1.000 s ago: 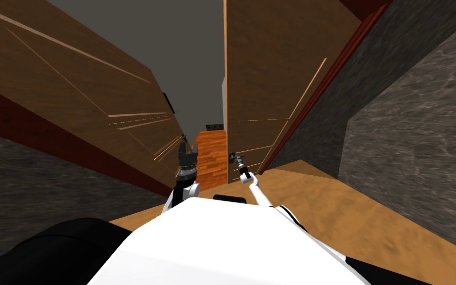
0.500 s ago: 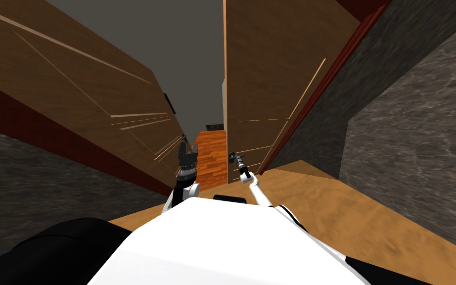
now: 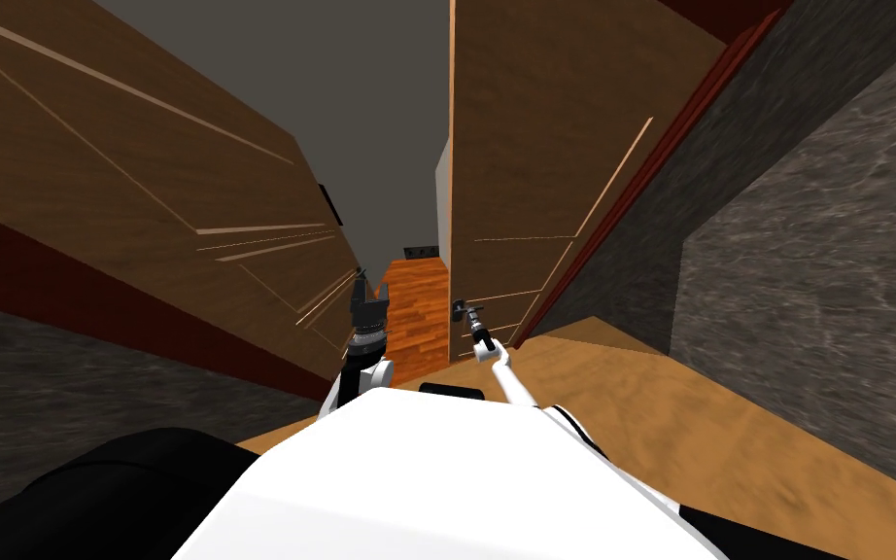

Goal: Push the door open

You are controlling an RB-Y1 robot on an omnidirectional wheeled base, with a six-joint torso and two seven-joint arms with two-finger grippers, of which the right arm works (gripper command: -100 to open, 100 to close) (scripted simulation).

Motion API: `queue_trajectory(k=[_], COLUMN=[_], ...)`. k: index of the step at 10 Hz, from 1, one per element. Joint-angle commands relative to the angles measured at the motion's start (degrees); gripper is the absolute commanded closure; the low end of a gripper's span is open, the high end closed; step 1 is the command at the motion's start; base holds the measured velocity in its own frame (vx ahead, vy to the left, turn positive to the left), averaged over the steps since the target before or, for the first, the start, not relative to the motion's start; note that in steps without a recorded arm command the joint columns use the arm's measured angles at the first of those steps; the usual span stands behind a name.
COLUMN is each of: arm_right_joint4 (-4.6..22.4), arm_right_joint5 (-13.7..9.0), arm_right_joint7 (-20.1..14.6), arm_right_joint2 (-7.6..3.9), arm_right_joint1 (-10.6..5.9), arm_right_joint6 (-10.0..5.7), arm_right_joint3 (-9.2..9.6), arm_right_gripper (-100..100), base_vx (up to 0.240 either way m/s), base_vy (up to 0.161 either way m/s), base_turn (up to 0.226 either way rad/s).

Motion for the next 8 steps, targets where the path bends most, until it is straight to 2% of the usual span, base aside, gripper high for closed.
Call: queue_trajectory(k=[1, 4, 5, 6, 8], arm_right_joint4=[0.44, 0.95, 0.95, 1.29, 1.53], arm_right_joint5=[-0.17, -0.51, -0.51, -0.74, -0.90], arm_right_joint7=[0.39, 1.05, 1.05, 1.49, 1.80], arm_right_joint2=[-0.33, -0.83, -0.83, -1.09, -1.24], arm_right_joint1=[-0.91, -1.11, -1.11, -1.25, -1.34], arm_right_joint6=[-0.64, -0.69, -0.69, -0.72, -0.74], arm_right_joint3=[-1.37, -3.54, -3.54, -5.01, -6.03], arm_right_gripper=[100, 100, 100, 100, 100], base_vx=[0.162, 0.171, 0.100, 0.116, 0.122], base_vy=[0.124, 0.152, 0.076, 0.083, 0.126], base_turn=[-0.031, -0.068, -0.038, -0.068, -0.069])
